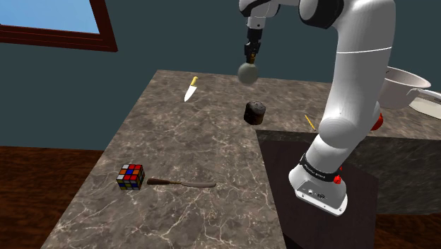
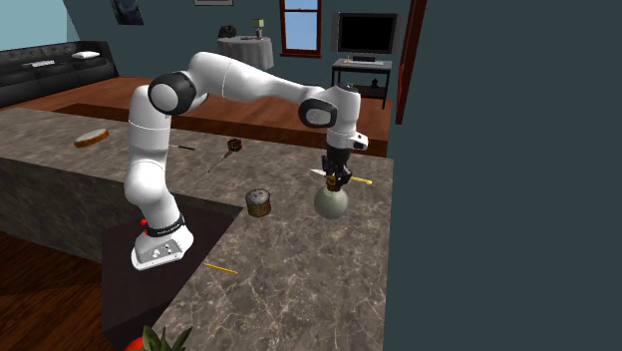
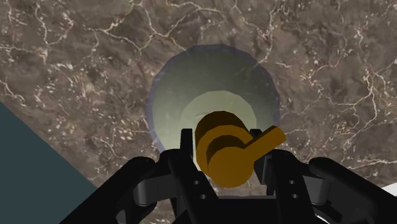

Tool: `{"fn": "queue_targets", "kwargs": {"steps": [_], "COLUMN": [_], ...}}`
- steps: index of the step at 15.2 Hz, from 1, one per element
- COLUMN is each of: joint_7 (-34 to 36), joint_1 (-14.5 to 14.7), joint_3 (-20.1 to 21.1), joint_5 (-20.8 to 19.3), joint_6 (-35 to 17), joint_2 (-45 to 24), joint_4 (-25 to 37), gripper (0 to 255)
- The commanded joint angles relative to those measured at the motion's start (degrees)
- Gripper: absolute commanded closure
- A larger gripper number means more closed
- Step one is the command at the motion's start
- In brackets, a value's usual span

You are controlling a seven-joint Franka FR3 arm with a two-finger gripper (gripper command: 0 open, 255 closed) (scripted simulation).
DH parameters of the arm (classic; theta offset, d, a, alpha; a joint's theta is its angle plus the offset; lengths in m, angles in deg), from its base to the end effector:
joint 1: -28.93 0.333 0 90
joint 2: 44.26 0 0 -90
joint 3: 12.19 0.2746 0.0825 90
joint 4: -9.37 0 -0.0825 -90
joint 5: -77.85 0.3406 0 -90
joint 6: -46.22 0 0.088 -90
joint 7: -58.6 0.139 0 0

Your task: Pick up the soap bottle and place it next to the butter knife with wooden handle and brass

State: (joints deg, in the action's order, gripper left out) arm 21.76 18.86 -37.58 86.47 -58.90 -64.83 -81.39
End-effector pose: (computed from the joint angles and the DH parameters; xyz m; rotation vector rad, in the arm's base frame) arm 0.5048 -0.3112 0.3835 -3.1041 0.0020 0.0983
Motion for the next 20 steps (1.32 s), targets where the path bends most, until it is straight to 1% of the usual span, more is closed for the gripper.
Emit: {"fn": "queue_targets", "kwargs": {"steps": [1, 11, 20], "joint_7": [0.1, 0.5, 0.5], "joint_1": [0.0, -0.5, -1.4], "joint_3": [-0.1, -0.4, -0.5], "joint_5": [-0.2, -0.5, -0.2], "joint_6": [1.5, 8.9, 16.3], "joint_2": [0.3, 0.8, -0.1], "joint_4": [1.2, 8.2, 16.6], "gripper": [255, 255, 255]}}
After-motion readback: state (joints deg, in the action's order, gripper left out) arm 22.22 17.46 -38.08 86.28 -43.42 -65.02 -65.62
